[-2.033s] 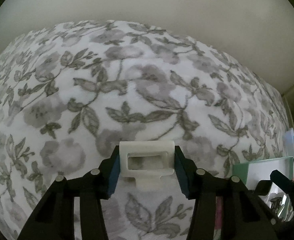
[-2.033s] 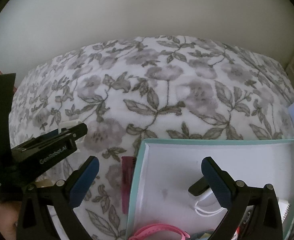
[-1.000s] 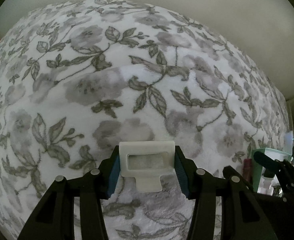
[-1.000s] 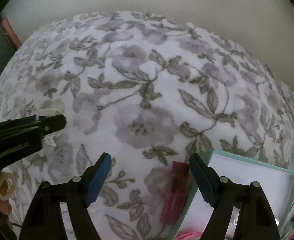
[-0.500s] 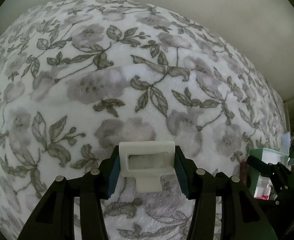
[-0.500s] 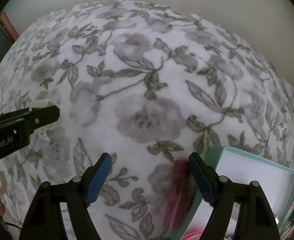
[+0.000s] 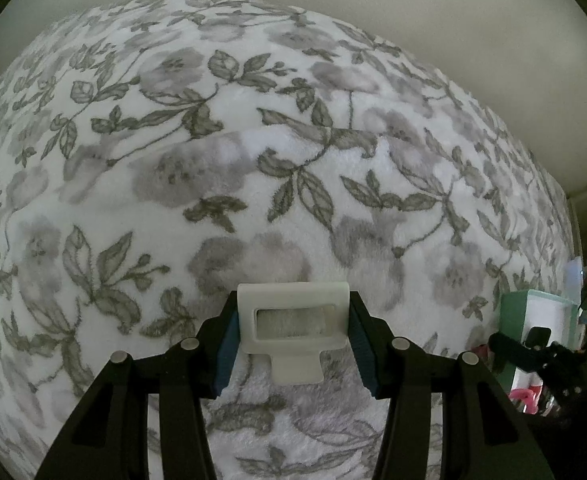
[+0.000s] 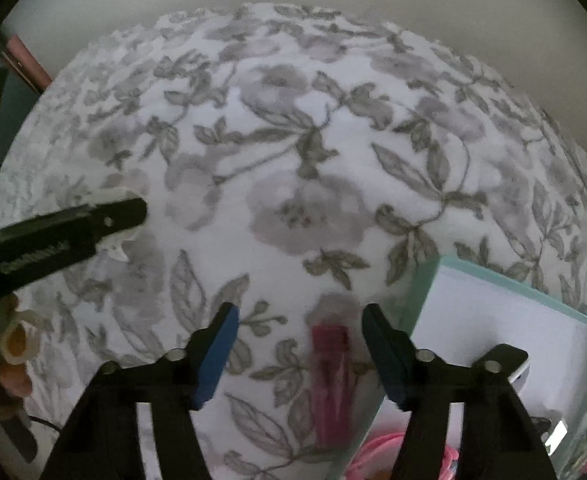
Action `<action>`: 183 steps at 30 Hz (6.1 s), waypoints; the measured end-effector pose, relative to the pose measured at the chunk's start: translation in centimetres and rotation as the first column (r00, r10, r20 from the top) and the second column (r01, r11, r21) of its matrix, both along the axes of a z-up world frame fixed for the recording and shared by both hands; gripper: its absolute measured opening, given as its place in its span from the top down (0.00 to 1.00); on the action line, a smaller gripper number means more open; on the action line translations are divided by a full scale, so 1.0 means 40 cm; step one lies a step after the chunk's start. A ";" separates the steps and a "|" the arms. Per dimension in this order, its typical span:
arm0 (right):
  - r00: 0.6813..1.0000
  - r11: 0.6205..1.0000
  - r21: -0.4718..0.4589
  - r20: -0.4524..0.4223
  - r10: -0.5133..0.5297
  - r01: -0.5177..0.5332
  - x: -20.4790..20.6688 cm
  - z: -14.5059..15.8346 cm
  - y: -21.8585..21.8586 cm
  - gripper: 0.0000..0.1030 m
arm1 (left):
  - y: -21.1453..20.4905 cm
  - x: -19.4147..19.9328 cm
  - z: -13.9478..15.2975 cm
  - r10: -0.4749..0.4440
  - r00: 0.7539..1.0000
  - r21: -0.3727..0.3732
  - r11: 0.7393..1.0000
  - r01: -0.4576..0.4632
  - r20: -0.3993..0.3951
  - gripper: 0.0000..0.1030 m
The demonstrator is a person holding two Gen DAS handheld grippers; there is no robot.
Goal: Organize rigid objects
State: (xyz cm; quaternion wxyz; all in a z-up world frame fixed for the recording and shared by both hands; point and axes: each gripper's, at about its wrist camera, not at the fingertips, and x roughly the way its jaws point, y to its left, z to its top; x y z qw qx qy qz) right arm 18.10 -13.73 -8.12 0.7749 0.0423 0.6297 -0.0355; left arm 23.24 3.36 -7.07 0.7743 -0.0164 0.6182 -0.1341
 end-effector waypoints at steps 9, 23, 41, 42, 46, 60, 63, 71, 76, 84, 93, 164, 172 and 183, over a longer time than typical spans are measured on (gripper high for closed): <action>0.999 1.000 -0.012 -0.030 -0.016 0.016 -0.065 -0.017 -0.001 0.61 | -0.013 -0.023 -0.001 -0.023 1.000 0.039 0.999 0.023 0.002 0.50; 0.995 0.995 0.004 0.005 -0.100 0.100 -0.248 -0.012 0.060 0.80 | -0.070 -0.136 0.010 -0.091 0.996 0.164 0.982 0.093 -0.016 0.50; 0.965 0.963 0.203 0.155 -0.211 0.178 -0.424 0.165 -0.037 0.80 | -0.109 -0.285 0.132 -0.081 0.994 0.125 0.990 0.072 0.072 0.50; 0.962 0.962 0.207 0.169 -0.217 0.181 -0.430 0.174 -0.043 0.80 | -0.111 -0.292 0.148 -0.077 0.993 0.109 0.992 0.067 0.086 0.50; 0.952 0.958 0.219 0.203 -0.230 0.184 -0.410 0.202 -0.051 0.80 | -0.128 -0.320 0.199 -0.071 0.989 0.064 0.996 0.063 0.132 0.50; 0.874 0.906 0.176 0.247 -0.418 0.384 -0.467 0.220 -0.254 0.80 | -0.295 -0.380 0.237 -0.146 0.971 0.014 0.989 0.146 0.189 0.50; 0.852 0.884 0.174 0.242 -0.465 0.433 -0.493 0.217 -0.309 0.80 | -0.348 -0.408 0.231 -0.188 0.964 0.010 0.982 0.190 0.188 0.50; 0.811 0.843 0.171 0.232 -0.538 0.510 -0.542 0.203 -0.401 0.79 | -0.484 -0.478 0.210 -0.296 0.940 0.004 0.954 0.300 0.173 0.50; 0.809 0.840 0.160 0.228 -0.542 0.518 -0.553 0.199 -0.417 0.79 | -0.531 -0.501 0.198 -0.334 0.928 0.018 0.942 0.336 0.168 0.50; 0.822 0.848 0.149 0.211 -0.529 0.508 -0.550 0.186 -0.417 0.79 | -0.554 -0.507 0.170 -0.352 0.924 0.025 0.935 0.353 0.150 0.50; 0.824 0.842 0.151 0.178 -0.538 0.517 -0.550 0.162 -0.420 0.79 | -0.560 -0.500 0.152 -0.360 0.924 0.026 0.933 0.360 0.128 0.47; 0.846 0.915 -0.009 0.384 -0.370 0.404 -0.682 0.269 -0.163 0.00 | -0.148 -0.605 0.236 -0.104 0.939 0.218 0.975 0.032 0.329 0.05; 0.842 0.913 -0.010 0.391 -0.371 0.407 -0.686 0.274 -0.165 0.00 | -0.142 -0.596 0.231 -0.096 0.943 0.216 0.976 0.027 0.317 0.05; 0.845 0.915 -0.012 0.387 -0.368 0.404 -0.683 0.272 -0.166 0.00 | -0.148 -0.588 0.228 -0.107 0.940 0.240 0.970 0.028 0.325 0.05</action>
